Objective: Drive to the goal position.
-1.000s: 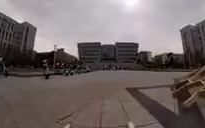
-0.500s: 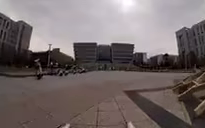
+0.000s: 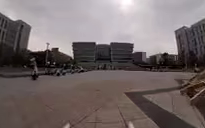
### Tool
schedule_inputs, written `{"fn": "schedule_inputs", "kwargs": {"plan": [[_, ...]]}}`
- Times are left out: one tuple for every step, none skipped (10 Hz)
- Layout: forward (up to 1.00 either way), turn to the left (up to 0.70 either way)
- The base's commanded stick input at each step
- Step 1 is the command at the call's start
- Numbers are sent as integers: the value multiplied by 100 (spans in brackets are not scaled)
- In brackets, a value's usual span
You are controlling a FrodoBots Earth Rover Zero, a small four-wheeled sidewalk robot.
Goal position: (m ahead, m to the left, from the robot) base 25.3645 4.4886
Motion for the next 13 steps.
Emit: {"fn": "schedule_inputs", "kwargs": {"plan": [[70,0],[70,0],[70,0],[70,0],[70,0],[70,0],[70,0],[70,0],[70,0],[70,0],[70,0],[70,0],[70,0]]}}
